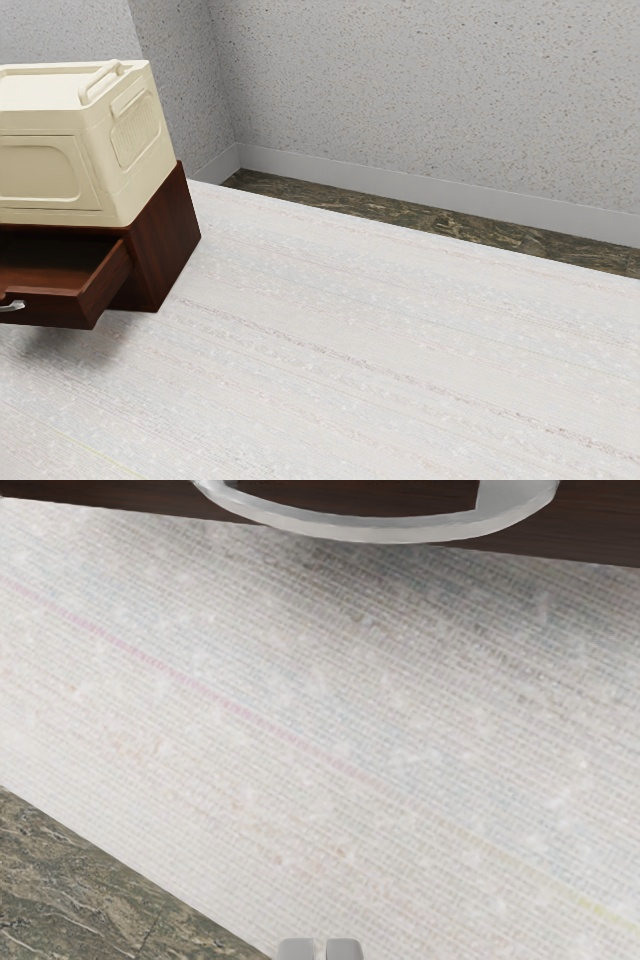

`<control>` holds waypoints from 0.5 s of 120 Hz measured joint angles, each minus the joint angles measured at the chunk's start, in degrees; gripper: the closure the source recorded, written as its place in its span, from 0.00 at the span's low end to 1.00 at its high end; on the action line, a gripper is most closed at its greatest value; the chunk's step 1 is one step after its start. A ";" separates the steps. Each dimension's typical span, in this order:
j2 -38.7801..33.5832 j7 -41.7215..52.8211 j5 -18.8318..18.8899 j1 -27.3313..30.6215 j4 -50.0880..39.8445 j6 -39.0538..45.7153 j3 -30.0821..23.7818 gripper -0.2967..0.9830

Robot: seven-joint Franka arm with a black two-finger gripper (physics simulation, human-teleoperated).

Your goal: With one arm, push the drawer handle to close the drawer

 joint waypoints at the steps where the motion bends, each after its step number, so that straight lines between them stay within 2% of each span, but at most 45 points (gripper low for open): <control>1: 0.01 0.30 0.01 0.21 -0.02 0.19 0.00 0.84; 20: 2.17 5.94 0.09 1.80 -0.15 4.53 2.01 0.84; 60: 10.35 14.85 0.11 1.85 -0.10 14.78 2.06 0.85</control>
